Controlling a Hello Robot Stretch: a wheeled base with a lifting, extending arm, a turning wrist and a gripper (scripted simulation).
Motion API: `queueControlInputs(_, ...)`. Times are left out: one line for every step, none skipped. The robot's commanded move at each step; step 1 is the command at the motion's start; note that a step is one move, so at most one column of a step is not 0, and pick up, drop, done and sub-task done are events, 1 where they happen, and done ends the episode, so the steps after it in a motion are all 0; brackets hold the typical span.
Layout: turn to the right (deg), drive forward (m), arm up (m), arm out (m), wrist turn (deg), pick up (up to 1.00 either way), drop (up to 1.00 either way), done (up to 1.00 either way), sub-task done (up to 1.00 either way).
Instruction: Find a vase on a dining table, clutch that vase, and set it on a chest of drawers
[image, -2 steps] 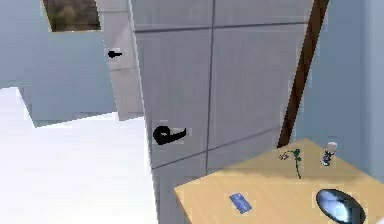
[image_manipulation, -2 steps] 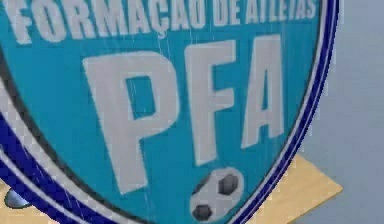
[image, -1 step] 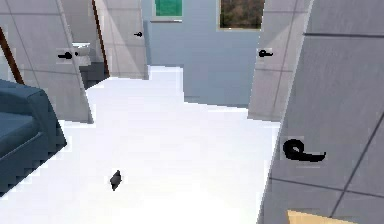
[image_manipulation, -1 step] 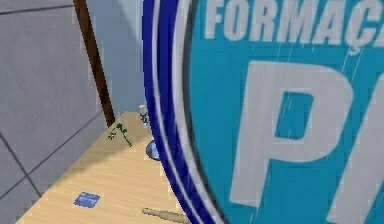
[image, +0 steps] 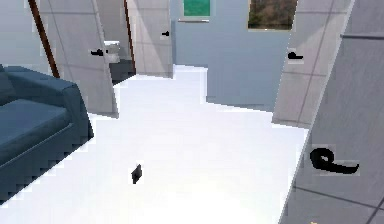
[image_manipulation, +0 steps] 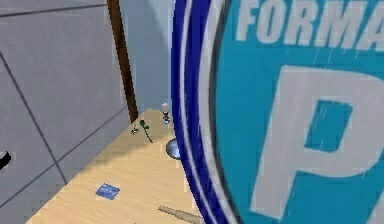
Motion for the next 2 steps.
queueControlInputs(0.0,0.00,0.50,0.00,0.0,0.00,0.00,0.00,0.00)
queueControlInputs(0.0,0.00,0.34,0.00,0.0,0.00,0.00,0.00,0.00)
